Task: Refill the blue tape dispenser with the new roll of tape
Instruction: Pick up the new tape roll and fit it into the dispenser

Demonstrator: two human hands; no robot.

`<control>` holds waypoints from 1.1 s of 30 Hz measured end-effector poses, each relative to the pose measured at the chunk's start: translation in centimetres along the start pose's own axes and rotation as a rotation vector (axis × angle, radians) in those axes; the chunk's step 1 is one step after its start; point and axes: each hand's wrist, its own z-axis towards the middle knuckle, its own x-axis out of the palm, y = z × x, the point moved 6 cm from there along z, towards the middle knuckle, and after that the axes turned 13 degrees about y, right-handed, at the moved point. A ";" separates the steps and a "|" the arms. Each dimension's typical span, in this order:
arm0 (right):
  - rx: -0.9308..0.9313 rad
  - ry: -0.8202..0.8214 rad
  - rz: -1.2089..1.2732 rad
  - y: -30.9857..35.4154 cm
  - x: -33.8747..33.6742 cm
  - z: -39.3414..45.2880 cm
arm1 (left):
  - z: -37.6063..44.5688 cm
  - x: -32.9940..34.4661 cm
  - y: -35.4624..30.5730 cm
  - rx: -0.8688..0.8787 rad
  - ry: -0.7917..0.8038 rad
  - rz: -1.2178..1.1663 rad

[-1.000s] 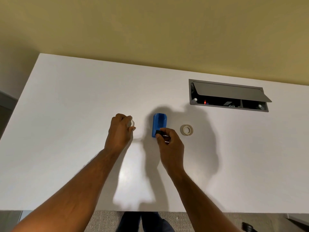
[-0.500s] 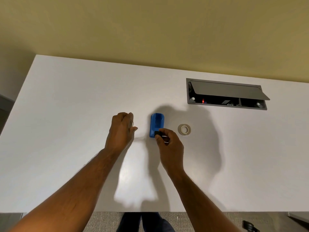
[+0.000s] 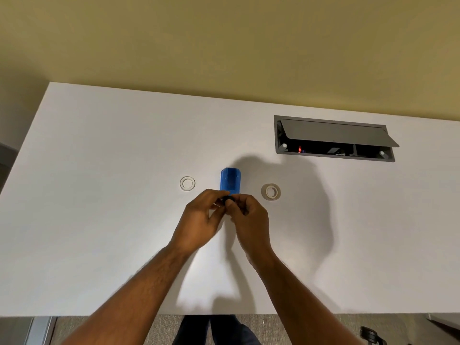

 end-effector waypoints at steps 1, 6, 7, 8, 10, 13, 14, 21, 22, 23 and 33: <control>-0.008 0.018 -0.032 0.1 -0.2 0.0 | 0.1 -0.1 0.0 -0.003 -0.005 0.007; -0.065 -0.245 -0.306 0.3 -5.5 1.2 | 0.0 -0.8 0.3 -0.051 -0.045 0.008; -0.059 -0.307 -0.368 0.0 -7.1 1.5 | -0.1 -1.0 0.4 -0.059 -0.057 0.000; -0.039 -0.338 -0.416 -0.5 -8.5 2.0 | -0.1 -1.2 0.4 -0.063 -0.068 -0.006; 0.027 -0.288 -0.504 -1.7 -10.6 3.1 | -0.3 -1.3 0.3 -0.068 -0.088 -0.011; 0.045 -0.114 -0.642 -2.5 -11.3 4.3 | -0.4 -1.3 0.4 -0.091 -0.093 -0.015; 0.033 -0.072 -0.695 -2.6 -11.2 4.6 | -0.4 -1.2 0.5 -0.099 -0.092 -0.017; 0.022 -0.082 -0.814 -2.2 -9.3 5.1 | -0.5 -0.8 0.1 -0.101 -0.079 0.003; 0.006 -0.088 -0.844 -2.1 -9.0 5.1 | -0.5 -0.8 0.0 -0.103 -0.076 0.003; -0.014 -0.090 -0.867 -2.0 -8.6 5.0 | -0.5 -0.8 -0.1 -0.101 -0.074 0.003; -0.016 0.032 -0.023 0.5 -6.5 2.9 | 0.6 -0.9 -0.5 -0.201 -0.091 -0.219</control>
